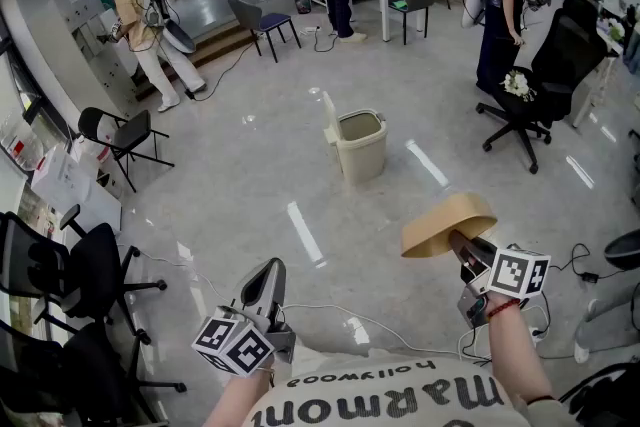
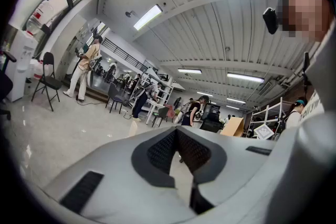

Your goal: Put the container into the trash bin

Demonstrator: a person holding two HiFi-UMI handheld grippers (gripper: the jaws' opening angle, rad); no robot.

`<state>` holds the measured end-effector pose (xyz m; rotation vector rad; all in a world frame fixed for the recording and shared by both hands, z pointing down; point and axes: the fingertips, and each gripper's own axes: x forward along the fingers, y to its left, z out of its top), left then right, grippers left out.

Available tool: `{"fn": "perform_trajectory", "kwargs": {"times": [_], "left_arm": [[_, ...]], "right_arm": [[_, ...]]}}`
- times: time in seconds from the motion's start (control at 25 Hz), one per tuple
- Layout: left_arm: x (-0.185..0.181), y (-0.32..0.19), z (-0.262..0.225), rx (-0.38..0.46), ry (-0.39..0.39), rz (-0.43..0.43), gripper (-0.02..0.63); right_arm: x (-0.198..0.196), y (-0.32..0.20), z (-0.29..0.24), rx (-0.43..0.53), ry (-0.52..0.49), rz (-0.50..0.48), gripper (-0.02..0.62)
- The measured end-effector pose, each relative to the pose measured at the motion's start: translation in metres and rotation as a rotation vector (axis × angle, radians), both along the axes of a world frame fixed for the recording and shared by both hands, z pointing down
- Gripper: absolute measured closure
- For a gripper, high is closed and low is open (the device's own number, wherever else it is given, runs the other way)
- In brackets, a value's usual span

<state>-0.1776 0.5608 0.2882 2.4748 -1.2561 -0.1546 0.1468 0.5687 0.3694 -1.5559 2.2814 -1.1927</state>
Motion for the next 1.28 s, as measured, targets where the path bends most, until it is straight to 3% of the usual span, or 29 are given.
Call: {"fn": "perform_trajectory", "kwargs": {"times": [0.52, 0.76, 1.0, 1.16, 1.28], "left_arm": [[0.009, 0.000, 0.004, -0.004, -0.015, 0.006, 0.615], [0.009, 0.003, 0.003, -0.016, -0.010, -0.009, 0.615], [-0.003, 0.007, 0.017, -0.053, -0.055, -0.046, 0.615], [-0.022, -0.013, 0.026, -0.089, -0.035, -0.096, 0.615], [-0.020, -0.039, 0.030, -0.096, -0.027, -0.086, 0.615]], "right_arm": [[0.009, -0.001, 0.002, -0.002, 0.001, 0.001, 0.581], [0.010, 0.000, 0.000, -0.012, -0.070, -0.012, 0.581], [0.015, -0.005, 0.021, -0.061, -0.106, -0.006, 0.581], [0.007, -0.022, 0.033, -0.083, -0.118, -0.019, 0.581], [0.003, -0.037, 0.033, -0.081, -0.110, -0.031, 0.581]]}}
